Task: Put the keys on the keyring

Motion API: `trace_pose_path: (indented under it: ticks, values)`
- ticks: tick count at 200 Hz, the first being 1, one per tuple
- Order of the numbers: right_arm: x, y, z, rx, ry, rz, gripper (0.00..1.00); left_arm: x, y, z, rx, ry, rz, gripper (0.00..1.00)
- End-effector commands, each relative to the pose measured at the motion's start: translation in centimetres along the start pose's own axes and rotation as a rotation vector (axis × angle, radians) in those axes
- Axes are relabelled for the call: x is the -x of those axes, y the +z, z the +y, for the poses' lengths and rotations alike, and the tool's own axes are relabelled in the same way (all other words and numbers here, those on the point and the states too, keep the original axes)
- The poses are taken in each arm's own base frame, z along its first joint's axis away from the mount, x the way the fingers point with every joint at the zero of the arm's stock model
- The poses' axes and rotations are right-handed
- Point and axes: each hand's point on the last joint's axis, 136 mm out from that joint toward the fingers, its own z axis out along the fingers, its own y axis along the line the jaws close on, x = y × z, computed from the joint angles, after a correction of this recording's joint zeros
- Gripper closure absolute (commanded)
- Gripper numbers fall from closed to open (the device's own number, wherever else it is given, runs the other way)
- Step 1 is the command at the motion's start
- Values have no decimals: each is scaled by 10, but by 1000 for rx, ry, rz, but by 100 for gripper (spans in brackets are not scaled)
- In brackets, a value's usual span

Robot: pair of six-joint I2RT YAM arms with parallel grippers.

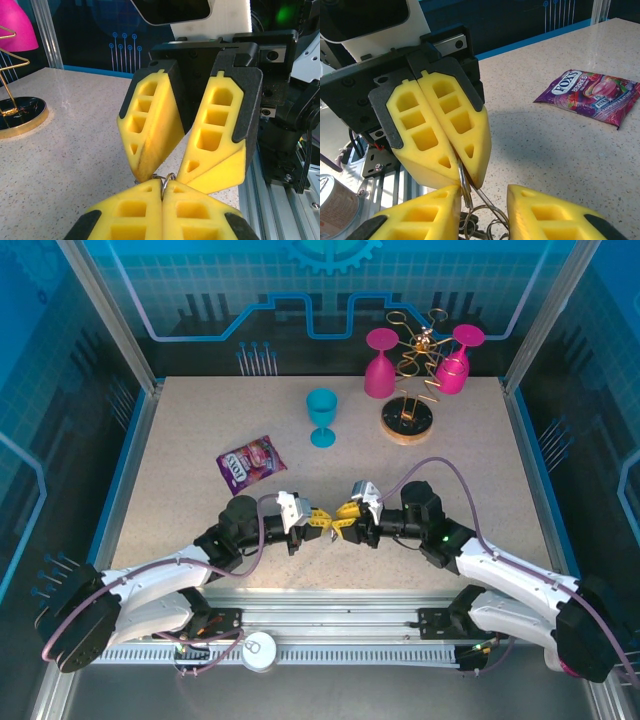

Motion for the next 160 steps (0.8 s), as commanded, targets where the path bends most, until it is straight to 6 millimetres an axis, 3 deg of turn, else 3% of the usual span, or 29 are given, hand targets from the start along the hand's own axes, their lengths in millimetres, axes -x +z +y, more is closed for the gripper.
trace_pose_path:
  ticks: [1, 14, 32, 71, 95, 106, 112, 153, 160]
  values:
    - [4, 4, 7, 39, -38, -25, 73, 27, 3, -7, -48, 24, -84, 100]
    - [8, 6, 9, 56, -52, -34, 80, 28, 4, -7, -51, 17, -88, 100]
    - [12, 8, 10, 74, -75, -29, 100, 26, 4, -6, -49, 14, -81, 100]
    - [4, 2, 4, 47, -105, 67, 100, -5, 6, 1, -9, 29, 51, 100]
    - [-2, 1, 5, 62, -119, 138, 100, -21, 7, 1, -9, 46, 134, 91]
    - [-5, 0, 5, 66, -121, 169, 100, -26, 7, 1, -16, 59, 169, 92]
    - [-6, 0, 5, 69, -120, 182, 100, -27, 7, 0, -19, 65, 182, 100]
    - [-7, -3, -2, 22, -39, 174, 100, -26, 5, 2, 3, 70, 174, 100]
    - [-7, -5, -4, 3, -8, 156, 91, -23, 4, 2, 9, 64, 154, 100]
